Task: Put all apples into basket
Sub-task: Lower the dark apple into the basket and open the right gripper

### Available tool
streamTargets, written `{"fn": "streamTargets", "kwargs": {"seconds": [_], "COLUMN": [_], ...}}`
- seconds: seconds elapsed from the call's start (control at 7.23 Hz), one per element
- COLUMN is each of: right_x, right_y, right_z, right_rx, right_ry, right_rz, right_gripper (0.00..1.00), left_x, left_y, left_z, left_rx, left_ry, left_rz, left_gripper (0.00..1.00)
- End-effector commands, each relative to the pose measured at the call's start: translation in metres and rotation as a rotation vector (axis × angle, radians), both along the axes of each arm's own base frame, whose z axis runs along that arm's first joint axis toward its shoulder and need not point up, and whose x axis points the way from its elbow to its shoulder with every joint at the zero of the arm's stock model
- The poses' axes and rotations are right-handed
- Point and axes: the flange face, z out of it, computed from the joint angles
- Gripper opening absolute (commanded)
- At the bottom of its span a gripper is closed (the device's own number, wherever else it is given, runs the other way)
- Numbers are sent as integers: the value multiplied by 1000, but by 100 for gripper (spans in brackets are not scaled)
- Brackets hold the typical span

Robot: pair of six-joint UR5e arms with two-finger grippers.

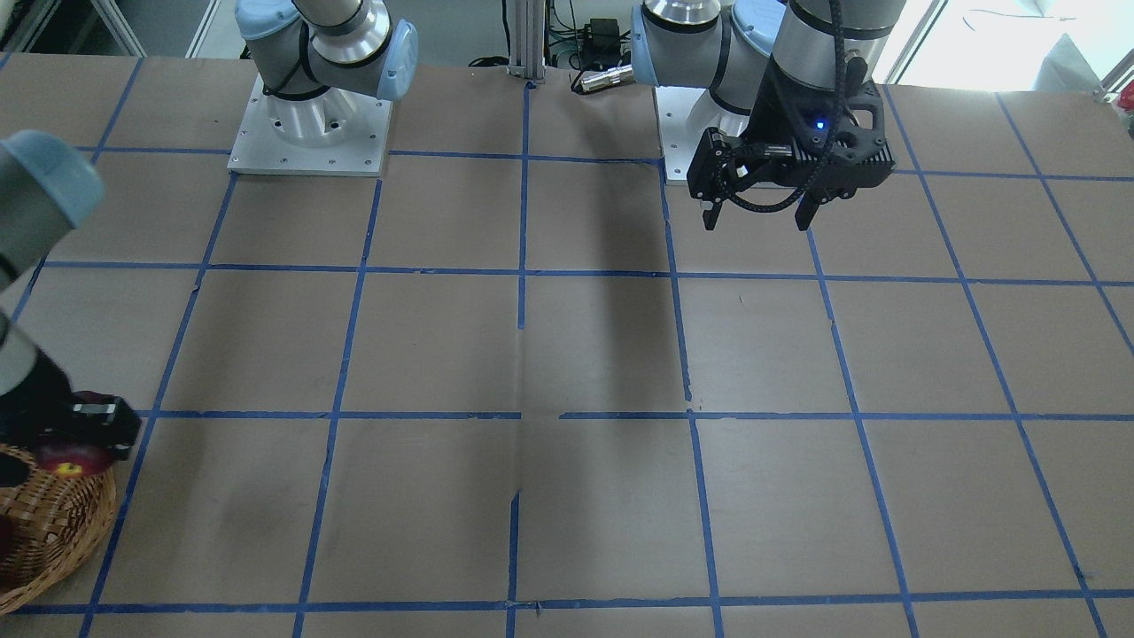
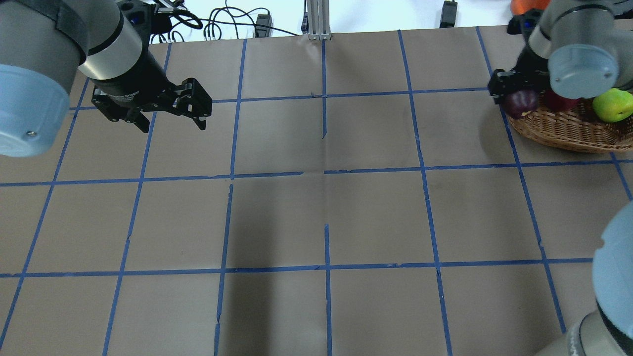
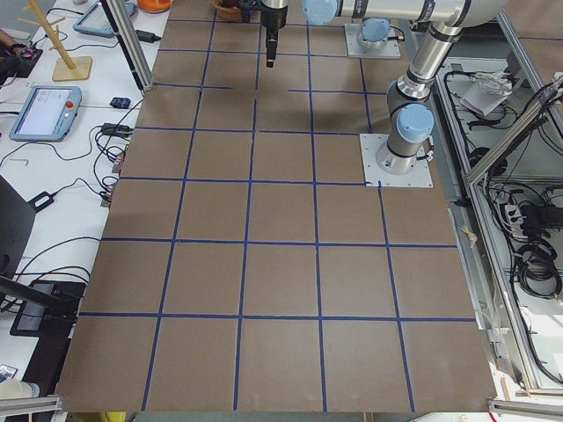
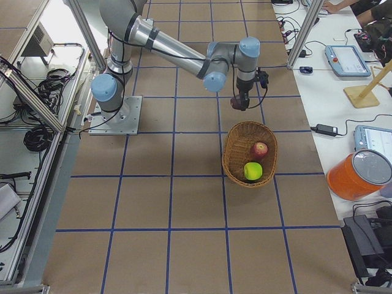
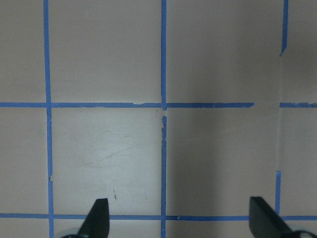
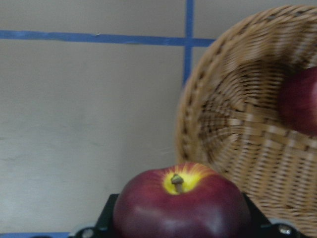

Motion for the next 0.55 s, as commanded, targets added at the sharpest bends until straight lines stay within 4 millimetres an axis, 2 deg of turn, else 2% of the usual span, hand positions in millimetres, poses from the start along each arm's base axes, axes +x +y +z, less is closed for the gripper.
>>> {"fn": "streamTargets", "kwargs": {"seconds": [0.0,0.14,0.28,0.42], "right_x": [-82,-83,-81,-80], "right_y": [-26,-31,-35,-38], "right_z": [-19,-29,-30,-37], "right_rx": [-40,-31,-55,-56], "right_ry": [48,39,4,-22], "right_rz": [93,91,97,68], "right_gripper": [0,23,68,94], "left_x": [0,0,0,0], "left_y": [0,1,0,2], "left_z": [1,2,2,1], "left_rx": [-1,-3,-3,-1], "left_ry": [1,1,1,1], "left_rz": [1,1,1,1], "left_gripper": [100,100,100,100]}}
